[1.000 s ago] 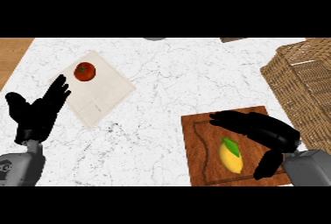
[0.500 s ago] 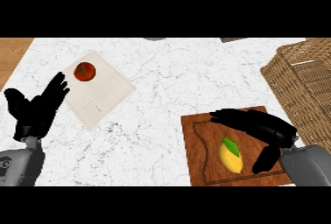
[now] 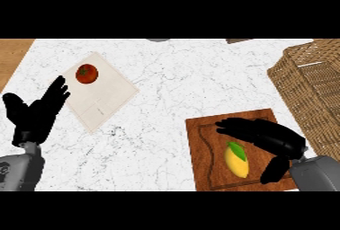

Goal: Pick the lemon from the cutting board and place it in the basket

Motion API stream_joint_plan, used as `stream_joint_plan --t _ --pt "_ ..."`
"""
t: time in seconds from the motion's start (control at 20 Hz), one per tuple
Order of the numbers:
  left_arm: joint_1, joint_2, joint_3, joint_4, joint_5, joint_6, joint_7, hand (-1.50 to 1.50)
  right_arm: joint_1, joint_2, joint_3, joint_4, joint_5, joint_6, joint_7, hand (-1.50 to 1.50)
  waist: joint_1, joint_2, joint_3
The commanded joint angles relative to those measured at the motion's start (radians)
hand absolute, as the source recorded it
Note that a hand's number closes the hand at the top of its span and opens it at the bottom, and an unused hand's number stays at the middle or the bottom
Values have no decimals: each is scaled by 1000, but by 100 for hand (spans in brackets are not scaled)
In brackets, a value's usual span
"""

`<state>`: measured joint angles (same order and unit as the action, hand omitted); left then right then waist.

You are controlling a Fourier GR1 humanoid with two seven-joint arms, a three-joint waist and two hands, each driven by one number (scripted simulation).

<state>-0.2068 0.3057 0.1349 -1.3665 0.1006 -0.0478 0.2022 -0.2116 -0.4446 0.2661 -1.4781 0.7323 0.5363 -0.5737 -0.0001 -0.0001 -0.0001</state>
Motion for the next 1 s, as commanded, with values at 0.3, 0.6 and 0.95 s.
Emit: stream_joint_plan --t 0.3,0.6,0.95 --pt "-13 -53 -2 -37 -37 24 44 0 26 34 9 65 141 -71 -79 -150 0 0 0" --pt "58 -64 0 -33 -48 8 -22 0 71 40 116 41 257 -167 -113 150 1 0 0" --pt "18 -56 8 -70 -55 1 44 0 62 58 76 124 315 -207 -180 150 1 0 0"
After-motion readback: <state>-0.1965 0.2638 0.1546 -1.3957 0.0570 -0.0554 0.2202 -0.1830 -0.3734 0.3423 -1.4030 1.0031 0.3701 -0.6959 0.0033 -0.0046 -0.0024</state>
